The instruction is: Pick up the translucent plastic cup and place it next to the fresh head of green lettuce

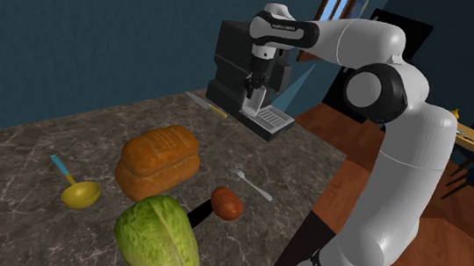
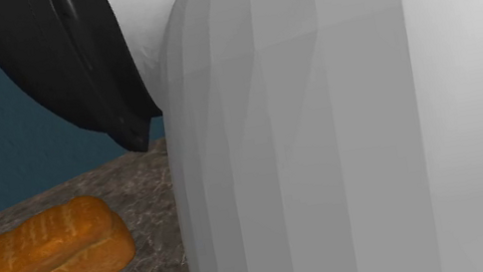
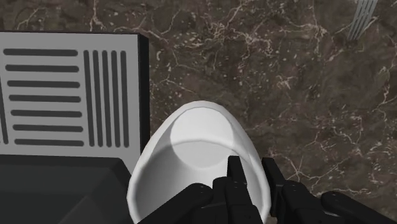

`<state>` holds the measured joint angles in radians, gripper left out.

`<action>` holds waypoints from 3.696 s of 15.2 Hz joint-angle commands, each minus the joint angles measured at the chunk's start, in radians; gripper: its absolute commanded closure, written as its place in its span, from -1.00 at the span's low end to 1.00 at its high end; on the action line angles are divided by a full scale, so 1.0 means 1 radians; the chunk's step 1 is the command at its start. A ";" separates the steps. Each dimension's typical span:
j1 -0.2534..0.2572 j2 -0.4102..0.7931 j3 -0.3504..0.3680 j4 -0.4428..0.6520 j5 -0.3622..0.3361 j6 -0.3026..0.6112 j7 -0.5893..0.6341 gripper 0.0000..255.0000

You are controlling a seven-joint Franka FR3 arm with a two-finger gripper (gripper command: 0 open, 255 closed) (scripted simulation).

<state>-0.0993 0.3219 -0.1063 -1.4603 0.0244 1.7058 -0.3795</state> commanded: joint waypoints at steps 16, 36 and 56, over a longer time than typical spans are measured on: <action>-0.009 0.047 -0.002 0.301 0.005 -0.254 -0.003 1.00; 0.189 -0.521 0.160 -0.420 0.003 -0.097 0.345 1.00; 0.372 -0.750 0.454 -0.612 0.164 -0.100 0.780 1.00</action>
<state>0.2648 -0.4302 0.3305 -2.0795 0.1804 1.6081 0.3751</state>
